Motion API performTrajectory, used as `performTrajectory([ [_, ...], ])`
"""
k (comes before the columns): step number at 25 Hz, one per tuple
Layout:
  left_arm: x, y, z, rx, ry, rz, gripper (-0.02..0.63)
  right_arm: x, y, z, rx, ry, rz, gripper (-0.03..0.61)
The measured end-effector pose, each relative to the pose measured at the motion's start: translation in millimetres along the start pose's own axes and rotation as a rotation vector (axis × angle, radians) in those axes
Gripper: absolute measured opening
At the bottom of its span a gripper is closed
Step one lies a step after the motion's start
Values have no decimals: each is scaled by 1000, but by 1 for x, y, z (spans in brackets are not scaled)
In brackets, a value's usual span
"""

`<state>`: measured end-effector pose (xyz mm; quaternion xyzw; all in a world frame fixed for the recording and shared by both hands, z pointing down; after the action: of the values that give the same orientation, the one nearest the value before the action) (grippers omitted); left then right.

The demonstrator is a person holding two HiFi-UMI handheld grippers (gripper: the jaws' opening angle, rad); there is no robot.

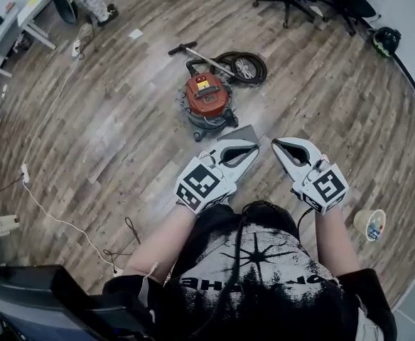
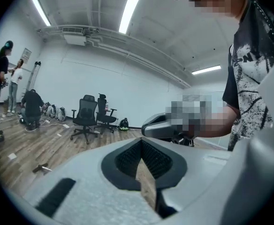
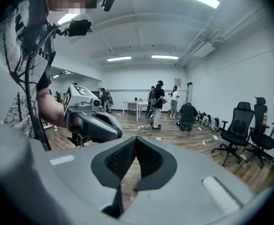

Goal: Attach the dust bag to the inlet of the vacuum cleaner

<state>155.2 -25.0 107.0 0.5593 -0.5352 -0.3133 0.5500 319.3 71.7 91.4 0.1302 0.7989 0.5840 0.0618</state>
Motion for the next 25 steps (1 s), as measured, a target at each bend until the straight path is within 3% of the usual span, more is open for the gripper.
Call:
performTrajectory([
  [10,7,14,-14,-24,-287,101,3,-52,18,-40,28,-268,83,5],
  [15,14,25,-43,-54,-421,172,2,-85,53,-49,95,-397,133,5],
  [20,31,44,-67,-45,-447,182,2,-103,98,-74,175,-431,173,6],
  [25,64,102,-69,-32,-416,182,2,-93,172,-118,221,-479,224,6],
])
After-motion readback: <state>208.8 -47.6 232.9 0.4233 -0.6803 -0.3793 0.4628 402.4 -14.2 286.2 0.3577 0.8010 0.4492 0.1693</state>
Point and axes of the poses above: the fingertips, and each gripper's own axes: z backward along the fingers, x to its left, y out of its underside, the point moved 10 cm from there along z, backward along the fingers, and after that the axes turned 10 degrees about y, right-handed, at the moved point
